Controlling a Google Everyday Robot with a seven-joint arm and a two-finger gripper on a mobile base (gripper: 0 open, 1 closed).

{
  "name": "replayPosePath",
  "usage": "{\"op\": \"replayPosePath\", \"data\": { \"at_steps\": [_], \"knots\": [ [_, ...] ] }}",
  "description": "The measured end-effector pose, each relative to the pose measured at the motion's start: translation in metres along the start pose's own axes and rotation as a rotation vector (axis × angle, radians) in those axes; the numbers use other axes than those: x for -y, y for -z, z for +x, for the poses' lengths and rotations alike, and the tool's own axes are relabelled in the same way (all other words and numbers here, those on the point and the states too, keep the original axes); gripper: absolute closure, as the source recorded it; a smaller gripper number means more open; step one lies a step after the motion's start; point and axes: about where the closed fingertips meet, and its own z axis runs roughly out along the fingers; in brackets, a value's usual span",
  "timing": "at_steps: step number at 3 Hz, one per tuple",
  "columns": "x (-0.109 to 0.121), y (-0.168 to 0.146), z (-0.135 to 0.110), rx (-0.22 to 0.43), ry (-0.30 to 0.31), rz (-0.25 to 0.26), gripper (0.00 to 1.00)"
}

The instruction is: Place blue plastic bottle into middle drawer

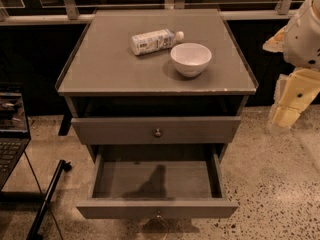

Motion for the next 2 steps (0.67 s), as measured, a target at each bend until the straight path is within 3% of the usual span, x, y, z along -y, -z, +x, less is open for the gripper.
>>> {"op": "replayPosePath", "data": {
  "at_steps": [2],
  "knots": [
    [0.0048, 0.0003, -0.0030, 0.019, 0.019, 0.004, 0.00]
  ]
}}
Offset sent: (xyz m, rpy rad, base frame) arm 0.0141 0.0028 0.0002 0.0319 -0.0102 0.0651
